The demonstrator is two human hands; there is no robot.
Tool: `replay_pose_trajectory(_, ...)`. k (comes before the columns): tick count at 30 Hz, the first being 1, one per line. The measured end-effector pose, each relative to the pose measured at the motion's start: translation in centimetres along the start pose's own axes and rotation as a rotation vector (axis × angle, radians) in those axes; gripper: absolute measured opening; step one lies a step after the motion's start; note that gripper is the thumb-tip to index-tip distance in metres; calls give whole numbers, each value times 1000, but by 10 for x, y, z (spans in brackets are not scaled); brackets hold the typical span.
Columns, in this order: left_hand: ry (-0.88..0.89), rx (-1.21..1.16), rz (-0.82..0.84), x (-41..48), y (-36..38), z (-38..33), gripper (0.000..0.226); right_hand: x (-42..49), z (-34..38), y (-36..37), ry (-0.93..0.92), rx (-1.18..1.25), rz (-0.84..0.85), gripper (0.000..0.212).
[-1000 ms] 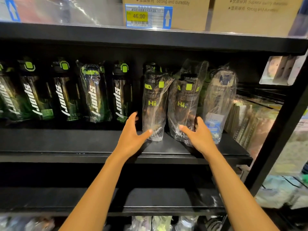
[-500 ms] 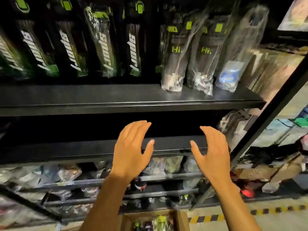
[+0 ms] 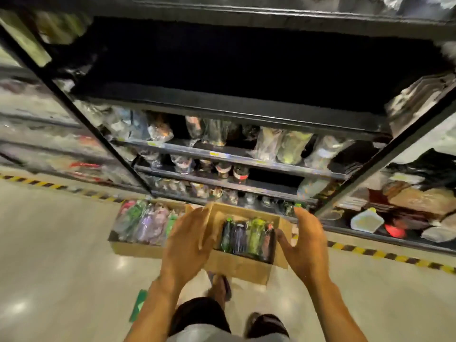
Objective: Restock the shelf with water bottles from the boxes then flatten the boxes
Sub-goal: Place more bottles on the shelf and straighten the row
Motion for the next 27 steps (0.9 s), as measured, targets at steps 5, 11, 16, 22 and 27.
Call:
replay_pose_trajectory(5,-159,-9,145,-95,-10,18,63,-71,6,19,32,34,34,71)
replay_pose_trajectory(11,-150,46,226,-96,-2,54,59,-137,11,53,214,99,93,74)
replay_pose_trajectory(16,-82,2,276,-55,39,96,59,-148,11,98,347,90,149,76)
replay_pose_trajectory(22,-59,25,467,-17,146,135,62,-104,-58,170,466,97,228,69)
replay_pose_trajectory(27,22,80,559,9,293,192,66,-50,-164,288,461,94,354,59)
Point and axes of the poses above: each hand's wrist, its own x-axis towards the middle knuckle, its own y-axis out of the palm, z = x × y, the point moved 3 cm from there along x, towards the middle knuckle, and after that the axes turned 5 degrees about x, right-handed, at the moved point
